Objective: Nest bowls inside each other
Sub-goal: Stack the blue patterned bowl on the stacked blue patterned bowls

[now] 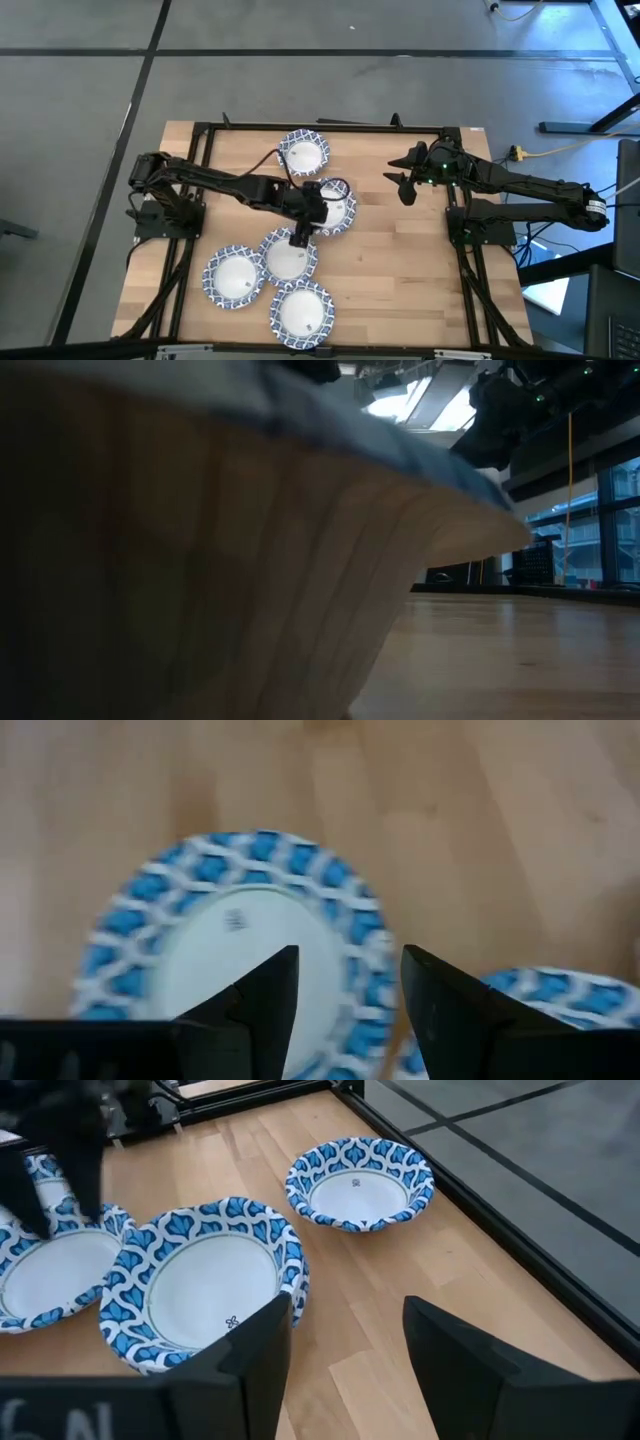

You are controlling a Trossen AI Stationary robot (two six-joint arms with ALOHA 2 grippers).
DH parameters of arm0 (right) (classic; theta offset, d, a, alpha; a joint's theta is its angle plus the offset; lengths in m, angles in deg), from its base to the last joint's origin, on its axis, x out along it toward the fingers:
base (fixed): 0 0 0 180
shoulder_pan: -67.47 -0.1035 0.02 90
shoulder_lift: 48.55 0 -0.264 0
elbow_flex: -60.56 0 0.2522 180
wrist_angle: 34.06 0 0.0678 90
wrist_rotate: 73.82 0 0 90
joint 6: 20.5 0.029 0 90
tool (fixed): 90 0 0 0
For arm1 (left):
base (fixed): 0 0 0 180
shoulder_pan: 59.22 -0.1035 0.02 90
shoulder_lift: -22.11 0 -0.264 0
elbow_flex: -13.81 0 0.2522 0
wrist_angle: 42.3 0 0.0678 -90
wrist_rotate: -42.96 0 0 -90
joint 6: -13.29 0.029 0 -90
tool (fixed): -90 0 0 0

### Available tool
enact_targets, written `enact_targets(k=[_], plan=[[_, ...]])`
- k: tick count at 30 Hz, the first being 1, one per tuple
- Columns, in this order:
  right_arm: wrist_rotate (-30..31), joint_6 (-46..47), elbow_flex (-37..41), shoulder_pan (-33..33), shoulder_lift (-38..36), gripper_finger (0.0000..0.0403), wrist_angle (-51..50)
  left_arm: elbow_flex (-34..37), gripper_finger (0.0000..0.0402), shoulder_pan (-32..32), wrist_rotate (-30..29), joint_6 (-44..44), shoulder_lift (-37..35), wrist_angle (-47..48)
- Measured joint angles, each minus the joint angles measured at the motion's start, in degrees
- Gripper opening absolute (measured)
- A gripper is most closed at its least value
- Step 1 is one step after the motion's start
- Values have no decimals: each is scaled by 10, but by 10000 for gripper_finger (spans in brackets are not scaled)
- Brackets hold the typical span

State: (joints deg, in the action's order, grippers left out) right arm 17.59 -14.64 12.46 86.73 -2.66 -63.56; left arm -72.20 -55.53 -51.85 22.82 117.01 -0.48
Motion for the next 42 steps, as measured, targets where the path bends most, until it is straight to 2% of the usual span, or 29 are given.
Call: enact_targets(k=[5,7,13,18,26,32,42], plan=[[0,-4,0,0,0,193,-3,0,172,-29,-102,29,-27,56],[0,-4,0,0,0,193,-5,0,172,-51,-122,36,-28,94],[0,-15,0,0,0,193,-9,23,172,-128,-93,79,-23,122],[0,-16,0,0,0,193,-44,64,172,-200,-23,91,-23,101],[0,-16,0,0,0,193,-52,138,172,-278,-17,168,-23,-8],[0,-18,0,0,0,193,-52,180,172,-306,44,211,-23,-52],[0,-20,0,0,0,193,-51,214,172,-311,11,254,-23,-111]])
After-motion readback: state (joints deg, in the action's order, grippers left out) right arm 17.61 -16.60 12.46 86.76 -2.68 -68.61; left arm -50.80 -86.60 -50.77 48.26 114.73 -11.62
